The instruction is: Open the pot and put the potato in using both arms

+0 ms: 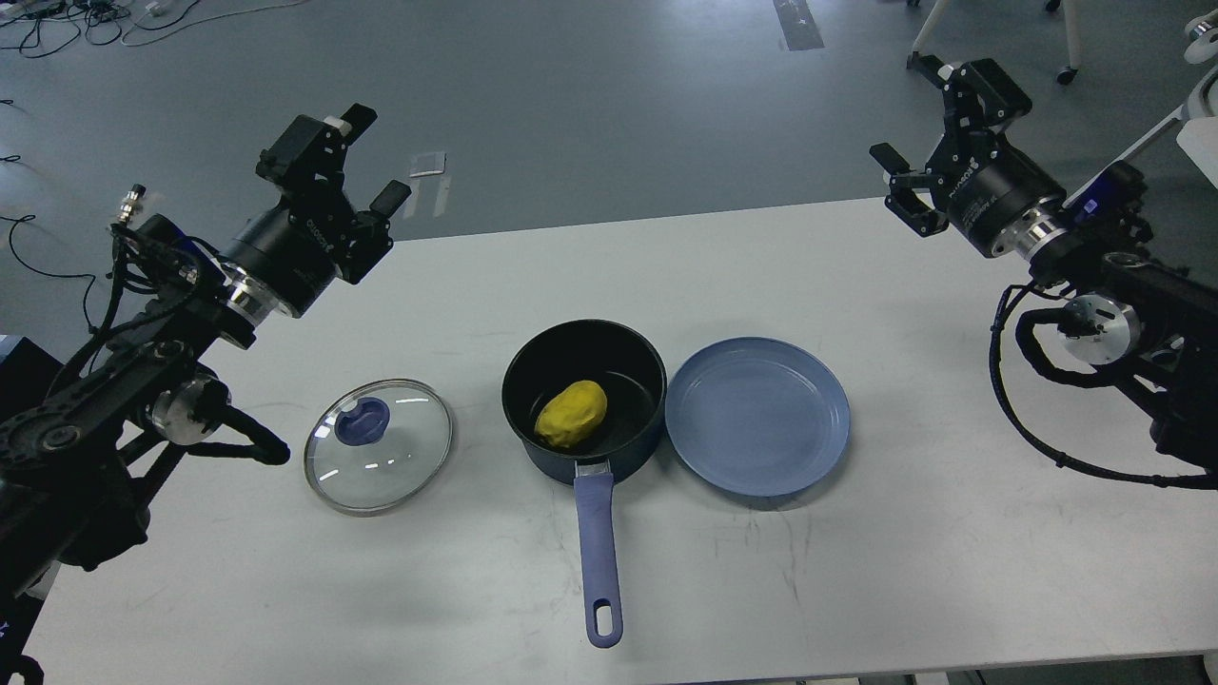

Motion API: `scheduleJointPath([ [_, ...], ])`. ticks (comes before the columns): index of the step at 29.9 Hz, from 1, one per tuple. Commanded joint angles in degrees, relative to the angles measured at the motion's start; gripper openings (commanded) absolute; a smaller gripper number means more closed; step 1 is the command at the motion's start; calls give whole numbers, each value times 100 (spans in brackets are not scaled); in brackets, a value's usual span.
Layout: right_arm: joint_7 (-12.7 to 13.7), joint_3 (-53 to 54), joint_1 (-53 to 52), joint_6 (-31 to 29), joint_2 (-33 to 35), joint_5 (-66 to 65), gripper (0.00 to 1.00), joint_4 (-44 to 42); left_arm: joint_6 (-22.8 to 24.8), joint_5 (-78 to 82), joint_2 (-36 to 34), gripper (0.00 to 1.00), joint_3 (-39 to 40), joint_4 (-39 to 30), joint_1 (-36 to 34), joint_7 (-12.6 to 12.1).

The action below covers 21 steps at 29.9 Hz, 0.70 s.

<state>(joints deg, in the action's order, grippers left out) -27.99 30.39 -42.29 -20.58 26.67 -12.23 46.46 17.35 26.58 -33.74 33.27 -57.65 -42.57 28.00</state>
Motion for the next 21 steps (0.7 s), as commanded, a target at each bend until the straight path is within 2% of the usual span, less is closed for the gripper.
scheduleJointPath([
  [1,-1,-15,256,-254,40,1,100,-5,180,-136,113,98,215,-1,161,0],
  [5,-1,-33,380,-254,40,1,100,-14,480,-127,139,98,250,8,275,0],
  [21,-1,2,485,-157,40,-7,100,-102,497,-136,429,98,461,307,504,0],
])
